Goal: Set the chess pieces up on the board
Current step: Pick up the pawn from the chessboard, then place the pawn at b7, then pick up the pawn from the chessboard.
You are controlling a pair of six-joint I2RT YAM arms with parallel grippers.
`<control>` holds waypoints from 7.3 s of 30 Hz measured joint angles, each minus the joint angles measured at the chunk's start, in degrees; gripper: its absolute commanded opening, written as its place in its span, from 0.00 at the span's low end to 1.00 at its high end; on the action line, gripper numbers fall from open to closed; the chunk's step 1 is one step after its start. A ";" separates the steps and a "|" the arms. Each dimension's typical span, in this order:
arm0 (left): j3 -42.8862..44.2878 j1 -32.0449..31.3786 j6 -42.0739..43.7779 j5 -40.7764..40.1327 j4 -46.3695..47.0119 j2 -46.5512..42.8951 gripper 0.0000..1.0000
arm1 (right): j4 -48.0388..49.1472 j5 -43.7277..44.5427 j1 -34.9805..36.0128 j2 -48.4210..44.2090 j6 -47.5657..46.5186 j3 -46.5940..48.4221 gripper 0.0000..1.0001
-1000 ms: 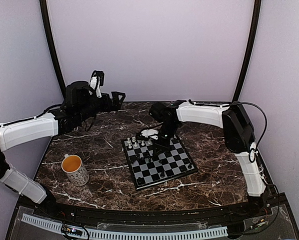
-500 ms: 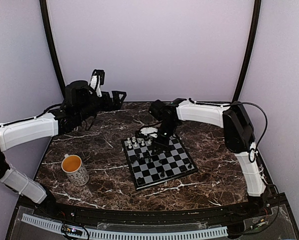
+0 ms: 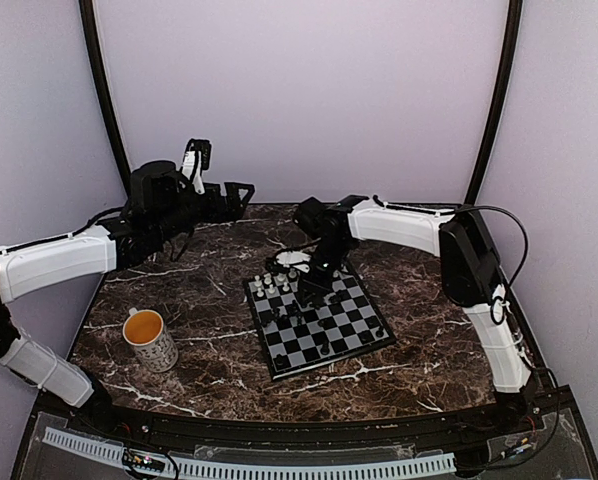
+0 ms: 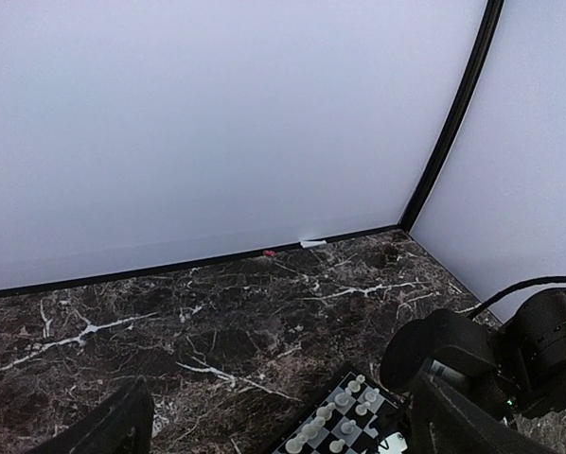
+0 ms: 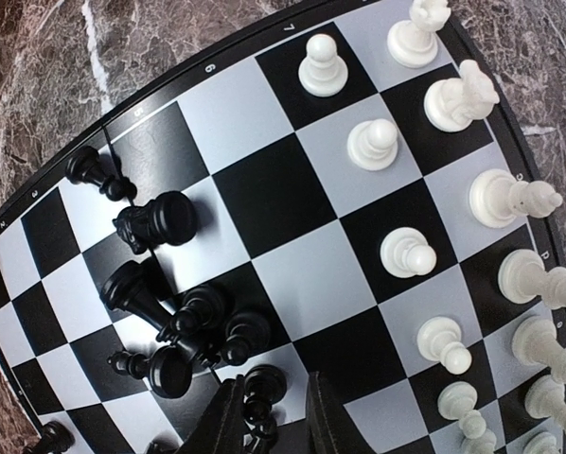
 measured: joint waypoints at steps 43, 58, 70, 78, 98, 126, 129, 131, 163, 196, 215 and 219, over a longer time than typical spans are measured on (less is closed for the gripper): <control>0.22 -2.73 4.98 2.47 -0.52 2.97 0.95 | 16.09 0.68 -3.56 -38.75 -1.09 -46.56 0.09; 0.31 -4.46 6.19 2.25 -0.52 2.97 0.96 | 15.23 1.62 -4.66 -32.26 -1.18 -46.18 0.09; 0.74 -4.48 6.19 2.25 -0.55 2.97 0.96 | 14.91 2.95 -4.72 -29.44 -1.60 -45.29 0.10; 0.87 -4.50 6.27 2.25 -0.55 2.97 0.97 | 14.12 3.21 -4.83 -29.05 -1.99 -44.63 0.10; 0.87 -4.55 6.58 2.23 -0.55 2.97 0.97 | 13.53 4.26 -4.92 -29.05 -2.36 -44.61 0.29; 32.94 -8.33 10.97 10.49 -41.11 34.77 0.29 | 27.52 -4.44 -38.47 -56.54 3.74 -59.25 0.47; 32.98 -8.28 9.53 13.51 -45.38 36.46 0.34 | 29.31 -4.44 -39.36 -56.50 4.15 -60.83 0.47; 32.98 -8.28 8.68 15.10 -47.84 36.87 0.38 | 29.68 -4.72 -39.34 -56.41 4.31 -61.05 0.47; 41.38 -9.27 7.02 19.67 -57.13 45.16 0.24 | 31.36 -5.55 -34.23 -53.22 2.71 -61.05 0.49; 42.53 -10.03 8.02 17.29 -60.81 45.38 0.09 | 31.30 -4.35 -33.07 -52.61 1.81 -61.05 0.49; 45.38 -10.03 8.50 15.63 -61.31 47.32 0.01 | 31.28 -4.13 -33.00 -52.61 1.66 -61.05 0.49; 47.67 -10.29 9.01 14.56 -63.12 47.41 0.01 | 31.28 -4.11 -33.00 -52.61 1.66 -61.05 0.49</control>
